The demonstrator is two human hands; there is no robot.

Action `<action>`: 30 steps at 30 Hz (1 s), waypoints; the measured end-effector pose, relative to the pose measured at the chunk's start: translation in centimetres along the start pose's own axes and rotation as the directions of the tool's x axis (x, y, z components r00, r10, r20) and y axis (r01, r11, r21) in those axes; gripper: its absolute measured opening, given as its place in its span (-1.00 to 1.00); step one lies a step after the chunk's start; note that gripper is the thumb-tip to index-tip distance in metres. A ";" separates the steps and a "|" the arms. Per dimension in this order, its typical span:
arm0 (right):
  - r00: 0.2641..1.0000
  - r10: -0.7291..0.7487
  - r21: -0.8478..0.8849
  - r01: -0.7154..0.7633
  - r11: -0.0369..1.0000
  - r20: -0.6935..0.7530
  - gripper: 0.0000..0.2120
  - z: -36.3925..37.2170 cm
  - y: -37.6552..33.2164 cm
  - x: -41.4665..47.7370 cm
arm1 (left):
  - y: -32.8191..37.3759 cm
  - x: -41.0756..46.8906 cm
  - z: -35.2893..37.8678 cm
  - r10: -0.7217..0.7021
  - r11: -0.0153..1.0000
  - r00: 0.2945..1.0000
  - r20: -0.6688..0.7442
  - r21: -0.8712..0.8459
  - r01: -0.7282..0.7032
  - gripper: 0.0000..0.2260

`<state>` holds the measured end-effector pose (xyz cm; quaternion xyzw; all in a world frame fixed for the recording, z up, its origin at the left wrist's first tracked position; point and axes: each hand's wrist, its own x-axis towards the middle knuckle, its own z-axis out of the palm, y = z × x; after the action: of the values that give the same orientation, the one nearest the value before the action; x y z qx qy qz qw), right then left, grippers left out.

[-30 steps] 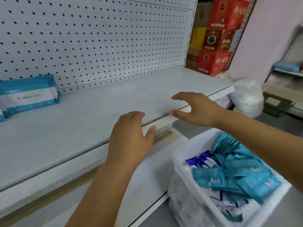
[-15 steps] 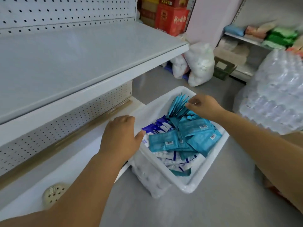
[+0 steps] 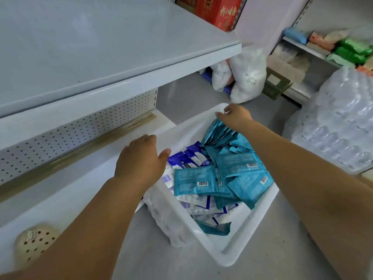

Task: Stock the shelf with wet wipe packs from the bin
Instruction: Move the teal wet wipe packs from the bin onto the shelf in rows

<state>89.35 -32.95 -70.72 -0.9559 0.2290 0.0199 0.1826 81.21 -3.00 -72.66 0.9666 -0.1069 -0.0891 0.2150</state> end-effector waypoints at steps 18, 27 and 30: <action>0.998 0.062 0.126 -0.057 0.990 -0.034 -0.82 1.3 1.6 3.1 | 1.9 2.9 1.1 -0.061 0.998 0.998 0.024 0.003 0.061 -0.47; 0.976 0.024 0.398 0.066 0.915 -0.217 -0.90 -0.7 1.0 -1.8 | 2.2 1.9 0.6 -0.032 0.996 0.999 -0.025 -0.083 0.030 -0.48; 0.966 -0.019 0.506 0.152 0.849 -0.258 -0.95 -1.7 0.6 -4.6 | 3.2 0.8 0.0 0.026 0.967 0.998 -0.062 -0.253 -0.041 -0.48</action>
<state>84.91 -32.10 -68.83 -0.8748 0.2033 -0.1682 0.4063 81.46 -6.03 -71.42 0.9315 -0.1045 -0.0703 0.3413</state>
